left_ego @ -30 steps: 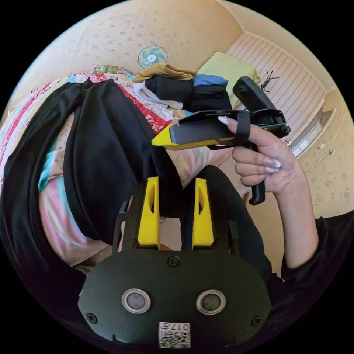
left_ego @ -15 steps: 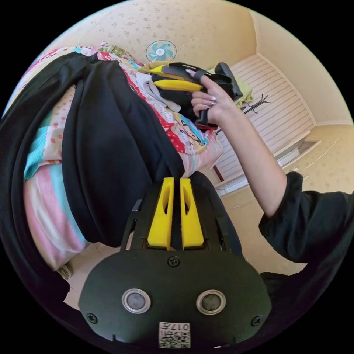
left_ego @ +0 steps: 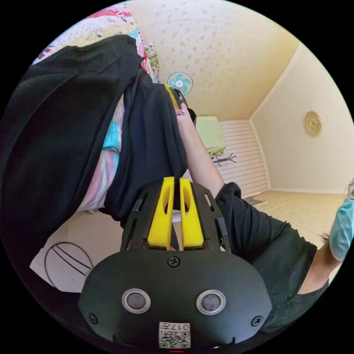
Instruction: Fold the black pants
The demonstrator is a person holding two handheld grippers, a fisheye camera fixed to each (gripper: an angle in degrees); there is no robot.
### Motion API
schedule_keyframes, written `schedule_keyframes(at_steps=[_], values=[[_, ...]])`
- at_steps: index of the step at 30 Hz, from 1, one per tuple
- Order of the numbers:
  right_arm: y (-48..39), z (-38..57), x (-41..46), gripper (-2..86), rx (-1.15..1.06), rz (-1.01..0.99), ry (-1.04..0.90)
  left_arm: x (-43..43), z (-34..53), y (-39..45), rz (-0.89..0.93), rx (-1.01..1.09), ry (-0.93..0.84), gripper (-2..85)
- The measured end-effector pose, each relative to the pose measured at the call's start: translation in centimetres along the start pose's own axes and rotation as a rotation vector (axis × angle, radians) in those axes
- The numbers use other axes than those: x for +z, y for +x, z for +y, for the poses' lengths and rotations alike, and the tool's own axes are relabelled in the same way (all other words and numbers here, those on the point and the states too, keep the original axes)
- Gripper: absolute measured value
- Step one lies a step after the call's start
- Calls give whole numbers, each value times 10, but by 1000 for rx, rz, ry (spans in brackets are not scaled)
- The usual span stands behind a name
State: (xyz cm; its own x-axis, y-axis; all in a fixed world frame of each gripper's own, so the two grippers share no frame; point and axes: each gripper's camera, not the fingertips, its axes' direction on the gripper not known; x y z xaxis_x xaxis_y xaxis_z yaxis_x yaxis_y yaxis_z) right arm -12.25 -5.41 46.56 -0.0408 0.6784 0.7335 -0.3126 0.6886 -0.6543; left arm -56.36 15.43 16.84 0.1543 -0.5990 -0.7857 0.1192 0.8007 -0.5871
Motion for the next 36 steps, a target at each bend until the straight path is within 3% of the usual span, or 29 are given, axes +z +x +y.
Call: schedule_keyframes(at_steps=[7, 11, 15, 17, 21, 26, 28, 31, 33, 36], values=[[-42, 40, 146, 77, -161, 114, -312, -125, 0, 15, -305, -3, 145, 29], [-62, 85, 137, 132, -375, 181, -415, -168, 10, -2, -468, -124, 217, 19], [-59, 171, 63, 139, -557, 265, -429, -200, 26, 18, -499, -36, 422, 54], [-42, 208, 30, 138, -547, 293, -410, -192, 13, 27, -546, 24, 381, 74], [2, 286, -10, 137, -458, 250, -420, -120, -35, 33, -559, 129, 115, 99], [15, 347, -37, 149, -441, 129, -354, -75, -49, 57, -967, 219, 191, 133], [24, 361, -35, 149, -409, 67, -346, -68, -51, 57, -972, 253, 173, 142], [31, 360, -20, 155, -359, 30, -314, -52, -60, 25, -774, 151, 15, 147], [26, 357, -8, 158, -348, 62, -307, -51, -51, 28, -794, 119, 87, 131], [5, 367, 1, 163, -389, 166, -278, -35, -44, 36, -828, 147, 34, 87]])
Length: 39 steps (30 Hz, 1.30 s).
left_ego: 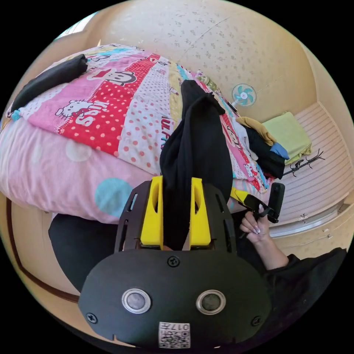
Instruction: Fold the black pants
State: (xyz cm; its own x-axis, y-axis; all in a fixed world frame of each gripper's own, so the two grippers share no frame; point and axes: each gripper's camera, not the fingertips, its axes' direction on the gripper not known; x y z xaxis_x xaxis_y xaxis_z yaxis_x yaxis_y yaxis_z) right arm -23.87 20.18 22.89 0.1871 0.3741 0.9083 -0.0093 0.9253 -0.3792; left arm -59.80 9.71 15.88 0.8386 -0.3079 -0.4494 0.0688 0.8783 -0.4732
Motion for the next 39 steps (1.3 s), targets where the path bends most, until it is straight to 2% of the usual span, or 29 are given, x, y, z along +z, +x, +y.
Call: schedule_keyframes(at_steps=[2, 4, 5, 8, 10, 12, 14, 16, 17, 18, 20, 22, 24, 28, 30, 32, 33, 35, 37, 39], values=[[-15, 3, 3, 152, -18, 97, -5, 1, 2, 8, -11, 20, -22, 67], [-19, 1, 2, 93, -28, 183, -35, -1, 3, 15, 19, 48, -56, 63], [-17, -2, -2, 80, -33, 150, -47, -3, 3, 17, 90, 62, -88, 62], [13, -19, -46, 42, 62, -116, -116, -8, 11, 18, 400, 87, -162, 56], [16, -22, -101, 37, 24, -231, -145, -16, 20, 17, 578, 100, -156, 55], [6, -20, -140, 36, -50, -229, -160, -24, 36, 12, 743, 126, -172, 55], [0, -19, -159, 38, -86, -195, -214, -16, 47, 6, 779, 128, -274, 60], [11, -19, -148, 44, -40, -31, -376, 2, 58, -1, 715, 103, -428, 64], [17, -20, -144, 46, -10, 16, -411, 10, 64, -12, 589, 52, -473, 63], [27, -21, -140, 56, 35, 71, -451, 7, 68, -21, 501, 12, -445, 64], [34, -24, -148, 77, 56, 41, -407, -7, 69, -26, 505, -16, -336, 68], [39, -33, -167, 91, 78, -33, -276, -24, 66, -16, 520, 18, -204, 79], [44, -43, -174, 91, 102, -55, -220, -35, 58, 24, 461, 165, -81, 94], [44, -69, -171, 90, 116, -83, -198, -6, 52, 101, 302, 393, -16, 120], [40, -79, -170, 90, 109, -85, -203, 34, 59, 140, 118, 529, 10, 127], [37, -87, -171, 90, 104, -70, -209, 68, 64, 155, -28, 575, -40, 115], [36, -92, -173, 91, 104, -55, -214, 76, 69, 155, -104, 574, -11, 91], [36, -99, -177, 91, 100, -32, -215, 67, 72, 148, -66, 558, 7, 62], [36, -112, -185, 92, 72, -14, -189, 47, 69, 124, 81, 484, 16, 30], [39, -130, -191, 94, 52, -12, -130, 27, 67, 75, 157, 328, 77, 7]])
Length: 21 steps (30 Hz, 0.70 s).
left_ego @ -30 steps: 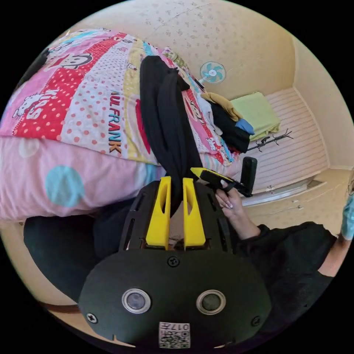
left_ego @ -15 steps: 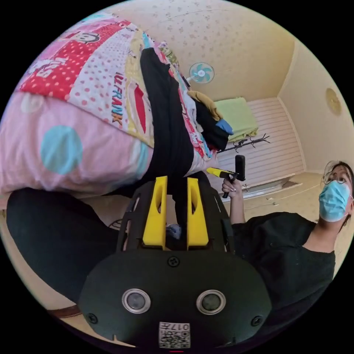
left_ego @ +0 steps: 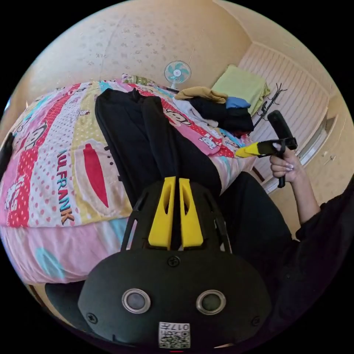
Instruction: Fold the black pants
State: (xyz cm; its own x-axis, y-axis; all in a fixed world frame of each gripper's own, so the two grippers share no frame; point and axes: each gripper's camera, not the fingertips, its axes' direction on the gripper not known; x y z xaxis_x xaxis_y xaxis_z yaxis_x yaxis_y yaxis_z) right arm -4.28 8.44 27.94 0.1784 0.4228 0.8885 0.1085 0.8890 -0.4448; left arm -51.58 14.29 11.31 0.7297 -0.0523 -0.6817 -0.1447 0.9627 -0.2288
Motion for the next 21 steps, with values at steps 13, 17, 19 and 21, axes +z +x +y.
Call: schedule_keyframes(at_steps=[13, 17, 19, 21], values=[[223, -248, -18, 165, 384, 137, 440, 4, 19, -52, 113, 100, -27, 3], [258, -259, -4, 165, 490, 54, 503, 1, 15, -62, 160, 137, -46, 3], [274, -248, -8, 131, 559, 8, 606, 1, 13, -69, 189, 128, -45, 3], [296, -235, -12, 92, 615, -203, 694, 1, 10, -76, 222, 119, -48, 3]])
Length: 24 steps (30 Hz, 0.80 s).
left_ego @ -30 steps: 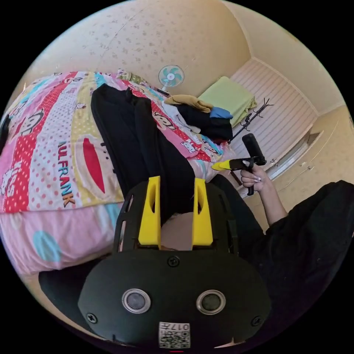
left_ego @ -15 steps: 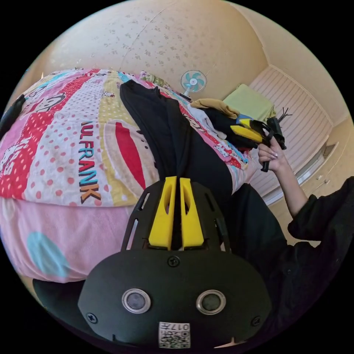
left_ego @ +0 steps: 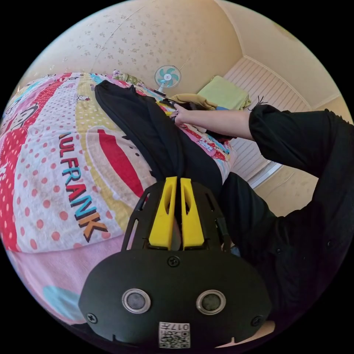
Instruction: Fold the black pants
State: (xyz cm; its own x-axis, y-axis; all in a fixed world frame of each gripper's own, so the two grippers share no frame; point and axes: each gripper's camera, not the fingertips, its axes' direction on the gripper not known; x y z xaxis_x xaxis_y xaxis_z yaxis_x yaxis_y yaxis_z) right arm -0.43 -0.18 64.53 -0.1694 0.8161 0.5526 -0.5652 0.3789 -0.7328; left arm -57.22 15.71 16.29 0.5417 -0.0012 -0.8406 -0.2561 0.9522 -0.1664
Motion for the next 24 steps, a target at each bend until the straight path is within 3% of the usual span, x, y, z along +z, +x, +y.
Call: schedule_keyframes(at_steps=[1, 3, 9, 13, 16, 18, 22, 24], values=[[14, -4, -8, 70, 66, -221, 38, -1, 0, -1, 5, -1, 0, 3], [8, -6, -19, 50, 88, -403, 124, -6, -1, -7, 31, -12, 18, 4], [-126, -5, 30, 37, -161, -521, -31, -23, -1, -25, 171, -104, 121, 2], [-158, 25, 122, 51, -261, -349, -184, -33, -1, -35, 125, -151, 99, 0], [-125, 49, 154, 82, -128, -478, -248, -37, 0, -49, 178, -209, 83, -1], [-122, 63, 146, 88, -165, -489, -268, -46, 1, -49, 174, -205, 87, -2], [-129, 101, 101, 104, -430, -206, -537, -59, -3, -43, 153, -155, 69, -3], [-124, 131, 65, 115, -542, -73, -622, -69, -2, -46, 241, -144, 101, -3]])
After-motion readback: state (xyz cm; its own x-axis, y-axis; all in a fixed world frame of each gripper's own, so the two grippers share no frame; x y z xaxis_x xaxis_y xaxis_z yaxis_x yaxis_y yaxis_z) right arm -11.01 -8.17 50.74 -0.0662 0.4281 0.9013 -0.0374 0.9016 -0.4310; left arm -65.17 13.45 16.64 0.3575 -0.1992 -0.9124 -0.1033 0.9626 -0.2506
